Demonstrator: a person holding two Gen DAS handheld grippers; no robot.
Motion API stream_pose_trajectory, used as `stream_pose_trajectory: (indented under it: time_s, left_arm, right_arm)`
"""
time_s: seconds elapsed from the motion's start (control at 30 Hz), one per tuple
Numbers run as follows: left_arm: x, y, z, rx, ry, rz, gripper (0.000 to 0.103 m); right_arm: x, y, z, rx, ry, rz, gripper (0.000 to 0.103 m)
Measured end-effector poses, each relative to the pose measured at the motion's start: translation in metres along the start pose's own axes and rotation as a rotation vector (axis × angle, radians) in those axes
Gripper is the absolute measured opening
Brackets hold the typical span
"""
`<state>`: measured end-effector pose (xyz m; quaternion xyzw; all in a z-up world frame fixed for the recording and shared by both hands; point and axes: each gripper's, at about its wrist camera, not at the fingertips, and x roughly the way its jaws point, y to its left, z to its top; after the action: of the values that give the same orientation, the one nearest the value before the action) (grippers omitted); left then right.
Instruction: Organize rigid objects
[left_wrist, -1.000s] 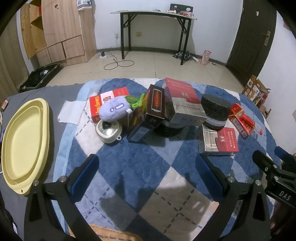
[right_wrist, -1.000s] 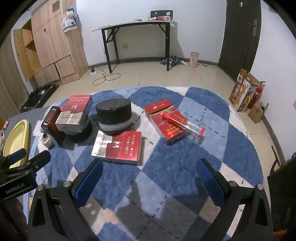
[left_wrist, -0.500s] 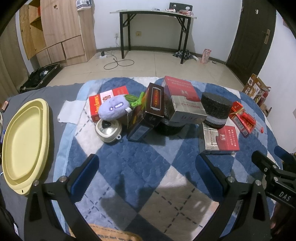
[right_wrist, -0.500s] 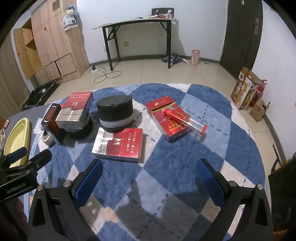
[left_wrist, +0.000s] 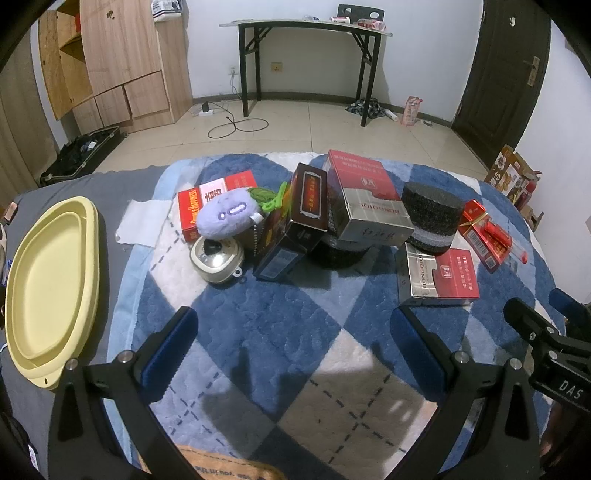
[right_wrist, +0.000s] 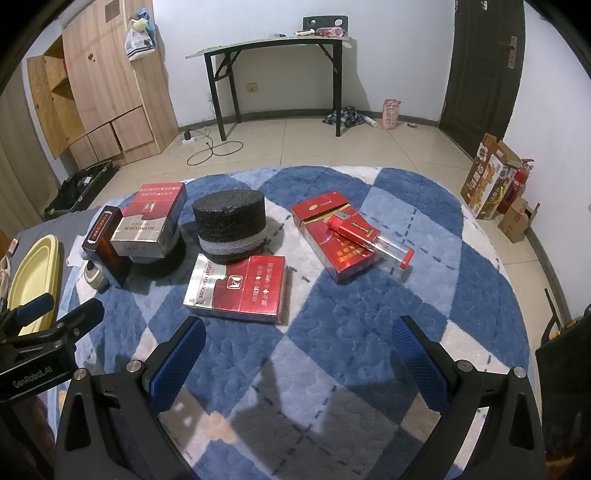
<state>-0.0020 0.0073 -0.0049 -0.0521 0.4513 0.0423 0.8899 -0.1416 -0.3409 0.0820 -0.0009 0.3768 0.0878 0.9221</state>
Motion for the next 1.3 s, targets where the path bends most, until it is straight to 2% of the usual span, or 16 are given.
stream_pose_trajectory:
  time_s: [1.3]
  left_arm:
    - [0.0003,-0.0002,-0.0031,-0.001,0.004,0.002,0.103]
  right_arm:
    - [0.0047,-0.0004,-0.0012,0.004,0.012,0.002,0.103]
